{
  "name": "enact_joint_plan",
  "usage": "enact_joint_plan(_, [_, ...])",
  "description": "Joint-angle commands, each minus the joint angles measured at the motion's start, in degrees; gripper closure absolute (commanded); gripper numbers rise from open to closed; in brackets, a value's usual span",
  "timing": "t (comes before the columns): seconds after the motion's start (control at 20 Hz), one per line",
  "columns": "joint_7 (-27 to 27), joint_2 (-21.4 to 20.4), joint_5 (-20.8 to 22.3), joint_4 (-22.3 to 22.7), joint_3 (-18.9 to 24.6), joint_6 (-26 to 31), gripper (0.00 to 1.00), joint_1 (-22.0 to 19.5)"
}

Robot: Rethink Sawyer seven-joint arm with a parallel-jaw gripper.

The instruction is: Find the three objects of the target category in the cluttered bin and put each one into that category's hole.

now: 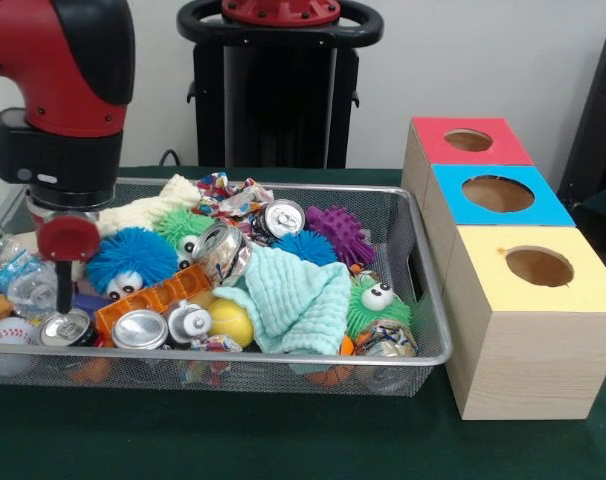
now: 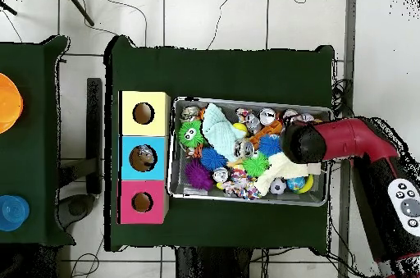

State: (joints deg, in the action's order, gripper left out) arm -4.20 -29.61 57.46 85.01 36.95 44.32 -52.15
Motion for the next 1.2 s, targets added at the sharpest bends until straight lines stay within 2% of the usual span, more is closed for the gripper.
enact_joint_plan(0.05, [5.4, 1.0, -1.4, -2.8, -2.2, 4.4, 0.00, -2.8])
enact_joint_plan(0.25, [6.2, 1.0, -2.0, -2.4, -2.4, 4.4, 0.00, -3.9])
enact_joint_plan(0.35, [6.9, 2.2, -3.0, -3.7, -2.3, 4.9, 0.00, -4.9])
enact_joint_plan(0.65, [6.0, 2.9, -5.0, -3.6, -2.4, 5.6, 0.00, -6.2])
enact_joint_plan(1.2, [2.7, 3.4, -6.1, -4.2, -3.9, 7.3, 0.00, -4.7])
